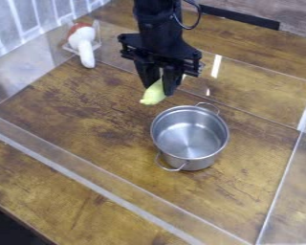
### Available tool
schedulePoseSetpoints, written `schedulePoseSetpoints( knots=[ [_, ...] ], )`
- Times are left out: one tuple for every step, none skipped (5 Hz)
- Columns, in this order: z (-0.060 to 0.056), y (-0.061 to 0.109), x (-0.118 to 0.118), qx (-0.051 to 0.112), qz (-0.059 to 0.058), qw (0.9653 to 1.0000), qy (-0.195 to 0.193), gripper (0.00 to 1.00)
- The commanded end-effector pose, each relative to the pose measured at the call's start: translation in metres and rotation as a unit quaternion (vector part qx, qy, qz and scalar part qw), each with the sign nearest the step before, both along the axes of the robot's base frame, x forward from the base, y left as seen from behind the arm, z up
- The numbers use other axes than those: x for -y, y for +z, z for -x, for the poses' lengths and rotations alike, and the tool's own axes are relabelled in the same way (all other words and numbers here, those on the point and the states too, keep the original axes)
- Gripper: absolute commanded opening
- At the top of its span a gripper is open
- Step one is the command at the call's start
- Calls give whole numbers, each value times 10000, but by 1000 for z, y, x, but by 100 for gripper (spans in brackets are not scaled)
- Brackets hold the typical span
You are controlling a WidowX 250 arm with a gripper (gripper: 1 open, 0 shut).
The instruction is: Move the green spoon to the right
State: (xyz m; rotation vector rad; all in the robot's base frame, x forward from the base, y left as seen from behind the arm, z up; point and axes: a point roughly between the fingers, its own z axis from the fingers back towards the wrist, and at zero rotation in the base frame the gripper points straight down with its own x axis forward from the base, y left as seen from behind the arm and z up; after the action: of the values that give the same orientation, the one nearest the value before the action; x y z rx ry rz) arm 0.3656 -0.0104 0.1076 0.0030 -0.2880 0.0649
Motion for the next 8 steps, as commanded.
schedulePoseSetpoints(
  knots=[
    [6,20,-24,337,-108,9986,404,0],
    [19,10,-36,262,-179,9982,508,0],
    [21,-3,-45,177,-247,9979,571,0],
    [32,-24,-45,95,-311,9980,545,0],
    [40,-51,-48,29,-372,9978,552,0],
    [48,-68,-50,-14,-413,9974,594,0],
    [50,-71,-67,21,-372,9965,744,0],
    [50,-71,-82,4,-351,9963,788,0]
  ],
)
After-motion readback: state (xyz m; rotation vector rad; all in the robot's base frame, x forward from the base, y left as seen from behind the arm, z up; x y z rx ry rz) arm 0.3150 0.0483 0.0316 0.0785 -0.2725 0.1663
